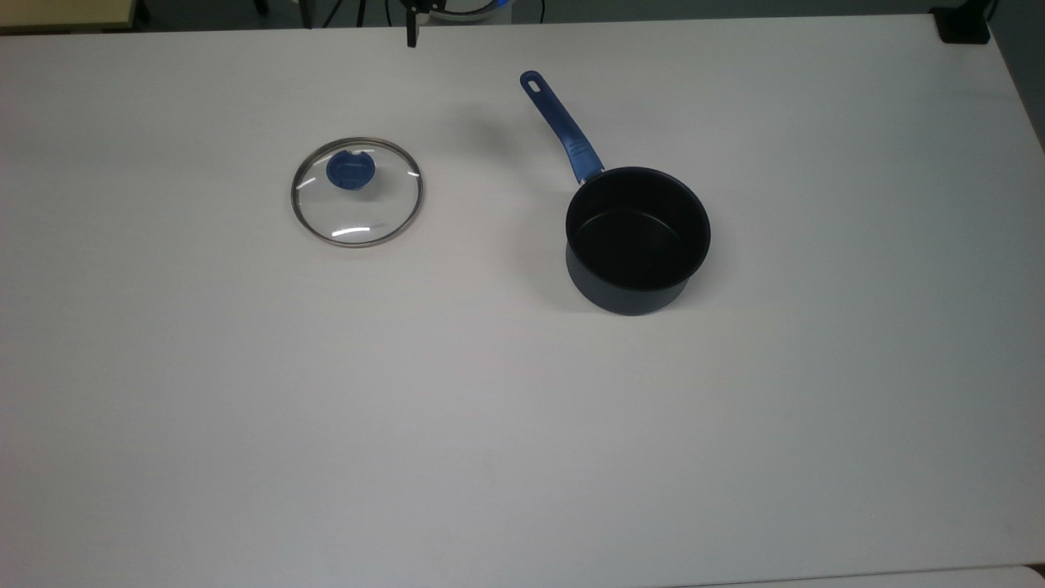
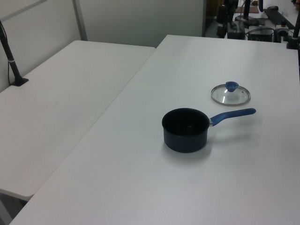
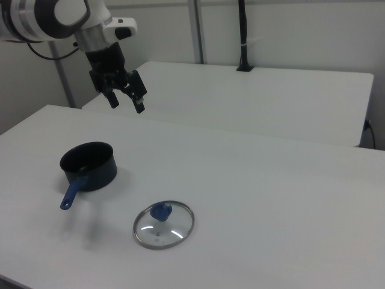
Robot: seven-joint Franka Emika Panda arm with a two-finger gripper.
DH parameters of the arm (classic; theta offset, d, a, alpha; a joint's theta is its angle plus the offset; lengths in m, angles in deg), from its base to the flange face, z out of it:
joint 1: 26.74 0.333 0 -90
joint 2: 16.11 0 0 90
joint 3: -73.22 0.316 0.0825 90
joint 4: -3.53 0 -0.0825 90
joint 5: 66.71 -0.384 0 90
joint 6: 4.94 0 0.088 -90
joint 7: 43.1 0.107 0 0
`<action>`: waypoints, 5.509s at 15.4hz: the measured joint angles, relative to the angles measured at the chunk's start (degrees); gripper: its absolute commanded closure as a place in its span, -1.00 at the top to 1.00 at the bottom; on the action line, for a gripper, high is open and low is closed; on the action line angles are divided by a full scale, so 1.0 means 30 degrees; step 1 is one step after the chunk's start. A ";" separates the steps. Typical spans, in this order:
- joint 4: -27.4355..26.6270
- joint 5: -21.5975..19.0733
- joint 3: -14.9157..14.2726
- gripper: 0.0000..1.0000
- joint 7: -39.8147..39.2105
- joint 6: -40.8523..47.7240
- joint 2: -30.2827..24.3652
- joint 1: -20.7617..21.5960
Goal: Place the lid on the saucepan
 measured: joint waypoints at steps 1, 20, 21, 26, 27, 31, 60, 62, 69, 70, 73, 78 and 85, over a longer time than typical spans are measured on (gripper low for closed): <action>0.0000 -0.0001 0.0000 1.00 0.0000 0.0000 0.0003 0.0001; -0.3967 0.1334 -0.0380 1.00 -0.2835 -0.0218 0.0323 -0.0966; -0.4862 0.1458 -0.0409 1.00 -0.2114 -0.1753 0.0445 -0.1181; -0.7855 0.1603 -0.0421 1.00 -0.0312 -0.5905 0.1520 -0.1443; -0.7999 0.1604 -0.0425 1.00 -0.0004 -0.6231 0.1841 -0.1540; -0.8050 0.1604 -0.0436 1.00 0.0954 -0.7313 0.2881 -0.2062; -0.2411 -0.0678 0.1133 0.06 0.4255 -0.4646 0.3733 0.0774; -0.1421 -0.0866 0.1197 0.06 0.5703 -0.4583 0.3908 0.2097; 0.0878 -0.0863 0.1264 0.06 1.0279 -0.4583 0.6958 0.6204; 0.1108 -0.0860 0.1263 0.06 1.0579 -0.4583 0.7399 0.6564; 0.1591 -0.0857 0.1261 0.06 1.0972 -0.4583 0.8249 0.7202; 0.1660 -0.0857 0.1205 0.08 1.1028 -0.4584 0.8678 0.7285; 0.1755 -0.0791 0.1155 0.80 1.1056 -0.4583 0.8812 0.7278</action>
